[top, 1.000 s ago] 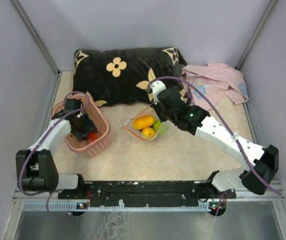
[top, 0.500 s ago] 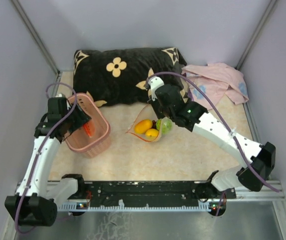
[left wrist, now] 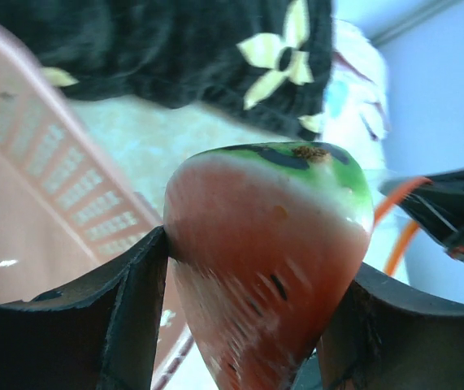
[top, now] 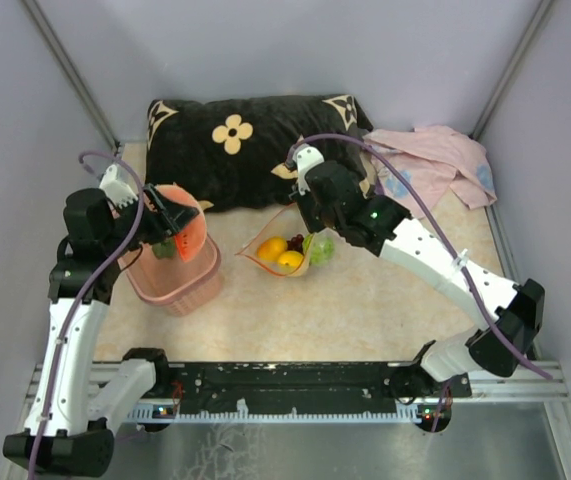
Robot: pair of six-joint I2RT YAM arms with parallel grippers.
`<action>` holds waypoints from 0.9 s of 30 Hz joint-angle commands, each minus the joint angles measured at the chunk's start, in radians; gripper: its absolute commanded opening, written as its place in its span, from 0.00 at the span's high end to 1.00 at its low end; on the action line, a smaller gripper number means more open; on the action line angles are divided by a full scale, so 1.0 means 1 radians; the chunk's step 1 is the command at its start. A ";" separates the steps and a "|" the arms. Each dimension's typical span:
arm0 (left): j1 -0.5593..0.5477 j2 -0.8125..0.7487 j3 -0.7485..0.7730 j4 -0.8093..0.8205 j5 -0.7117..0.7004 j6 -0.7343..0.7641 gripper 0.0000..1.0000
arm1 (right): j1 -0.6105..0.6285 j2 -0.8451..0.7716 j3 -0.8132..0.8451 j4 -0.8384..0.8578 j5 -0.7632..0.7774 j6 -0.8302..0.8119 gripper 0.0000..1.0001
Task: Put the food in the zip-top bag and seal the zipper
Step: Pick up the fake fruit from the bin, then place the fake fruit in the zipper food storage bag.
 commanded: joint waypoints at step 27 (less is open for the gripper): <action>-0.572 0.109 -0.359 1.138 0.250 0.550 0.76 | -0.003 0.008 0.117 -0.007 -0.108 0.074 1.00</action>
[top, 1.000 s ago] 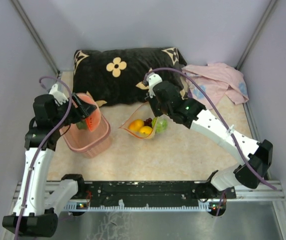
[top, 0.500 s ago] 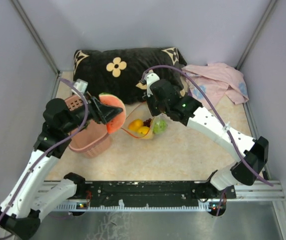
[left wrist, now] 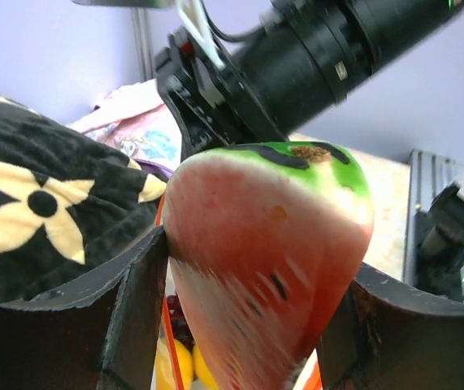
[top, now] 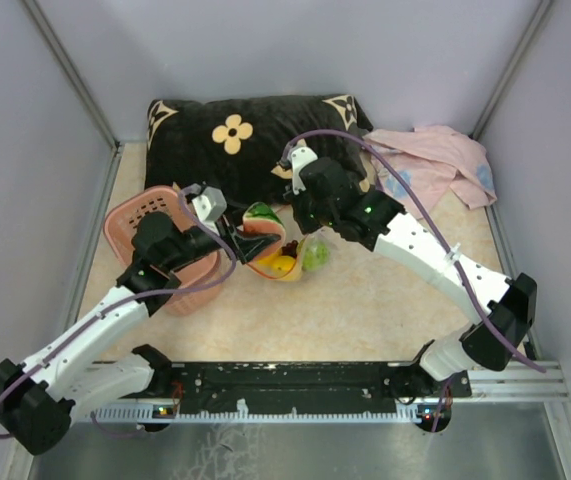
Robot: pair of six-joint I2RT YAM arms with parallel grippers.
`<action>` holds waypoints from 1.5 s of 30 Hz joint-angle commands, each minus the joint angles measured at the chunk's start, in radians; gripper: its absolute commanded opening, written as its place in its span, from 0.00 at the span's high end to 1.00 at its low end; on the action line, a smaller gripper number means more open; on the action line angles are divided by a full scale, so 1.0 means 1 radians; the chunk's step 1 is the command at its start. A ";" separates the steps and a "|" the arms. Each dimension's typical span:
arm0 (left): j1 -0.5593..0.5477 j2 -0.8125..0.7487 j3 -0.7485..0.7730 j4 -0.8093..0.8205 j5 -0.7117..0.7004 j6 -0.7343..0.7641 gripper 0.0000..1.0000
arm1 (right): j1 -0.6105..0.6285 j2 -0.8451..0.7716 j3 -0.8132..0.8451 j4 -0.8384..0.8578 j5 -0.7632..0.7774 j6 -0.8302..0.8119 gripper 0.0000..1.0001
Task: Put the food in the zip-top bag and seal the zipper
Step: Place the fake fruit in the zipper food storage bag.
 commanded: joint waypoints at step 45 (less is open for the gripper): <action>-0.075 0.104 0.229 -0.399 -0.168 0.413 0.08 | -0.056 -0.078 0.035 0.042 -0.091 0.041 1.00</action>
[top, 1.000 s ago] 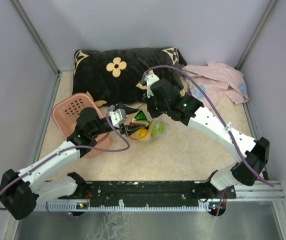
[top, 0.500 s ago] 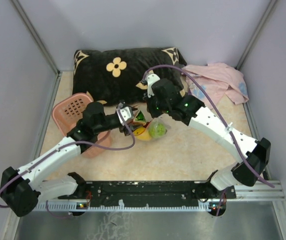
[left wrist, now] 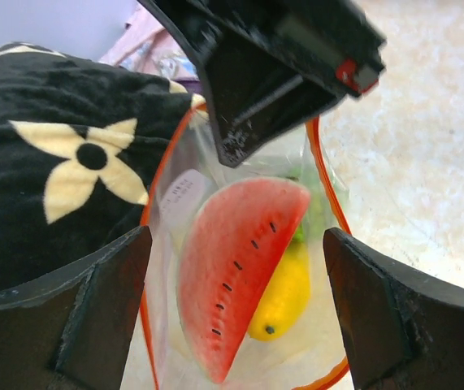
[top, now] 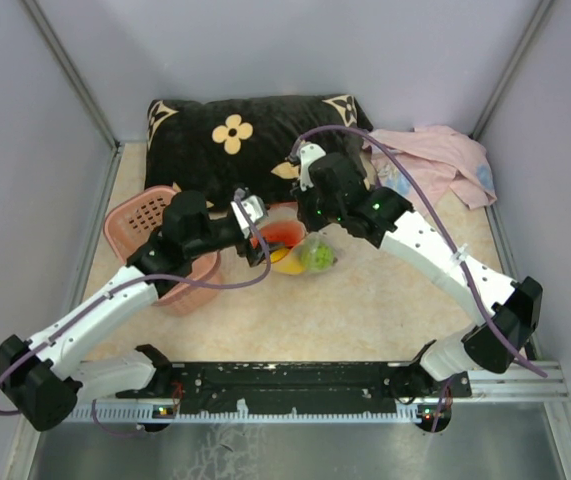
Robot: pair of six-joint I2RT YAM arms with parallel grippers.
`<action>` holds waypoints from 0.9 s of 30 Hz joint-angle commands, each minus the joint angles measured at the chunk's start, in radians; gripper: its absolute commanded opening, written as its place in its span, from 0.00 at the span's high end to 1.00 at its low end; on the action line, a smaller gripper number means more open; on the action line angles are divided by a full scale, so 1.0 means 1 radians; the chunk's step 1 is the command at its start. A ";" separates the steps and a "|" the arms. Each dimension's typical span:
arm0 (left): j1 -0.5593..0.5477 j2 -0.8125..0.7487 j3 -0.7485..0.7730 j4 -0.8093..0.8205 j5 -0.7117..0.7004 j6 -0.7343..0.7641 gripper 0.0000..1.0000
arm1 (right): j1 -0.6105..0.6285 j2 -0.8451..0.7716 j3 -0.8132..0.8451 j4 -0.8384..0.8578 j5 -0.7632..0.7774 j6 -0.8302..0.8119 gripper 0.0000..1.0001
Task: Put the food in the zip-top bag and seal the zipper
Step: Place the fake fruit in the zipper food storage bag, then zip the zipper food storage bag at the center of the board.
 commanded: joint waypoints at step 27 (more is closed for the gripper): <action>-0.006 0.058 0.163 -0.394 -0.236 -0.300 0.09 | -0.055 -0.040 0.023 0.087 -0.091 0.002 1.00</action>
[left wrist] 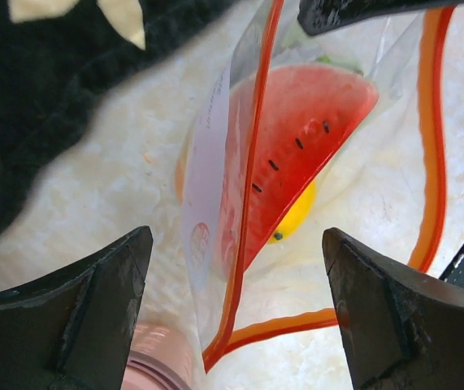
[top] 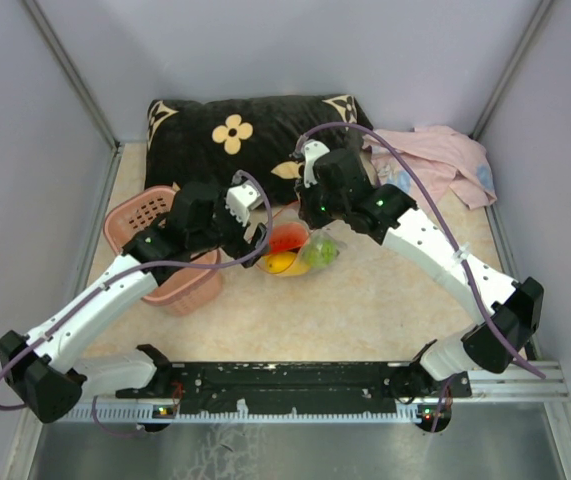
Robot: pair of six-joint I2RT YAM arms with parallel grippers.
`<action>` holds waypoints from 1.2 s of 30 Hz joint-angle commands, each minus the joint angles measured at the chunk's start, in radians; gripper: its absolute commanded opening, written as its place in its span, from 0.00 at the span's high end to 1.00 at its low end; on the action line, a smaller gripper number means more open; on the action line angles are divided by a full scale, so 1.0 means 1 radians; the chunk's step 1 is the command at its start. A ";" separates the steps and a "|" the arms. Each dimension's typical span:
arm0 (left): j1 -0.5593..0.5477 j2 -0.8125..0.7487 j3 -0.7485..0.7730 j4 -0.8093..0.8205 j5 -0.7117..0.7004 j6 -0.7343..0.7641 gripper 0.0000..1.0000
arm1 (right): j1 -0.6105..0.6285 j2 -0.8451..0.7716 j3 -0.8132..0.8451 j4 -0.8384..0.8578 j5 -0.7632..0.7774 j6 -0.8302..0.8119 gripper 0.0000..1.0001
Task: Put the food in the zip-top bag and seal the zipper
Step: Zip the zipper food storage bag at the center of the board.
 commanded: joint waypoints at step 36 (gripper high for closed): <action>0.010 0.159 0.307 -0.357 0.067 -0.032 1.00 | -0.198 -0.179 -0.111 0.179 -0.455 -0.244 0.53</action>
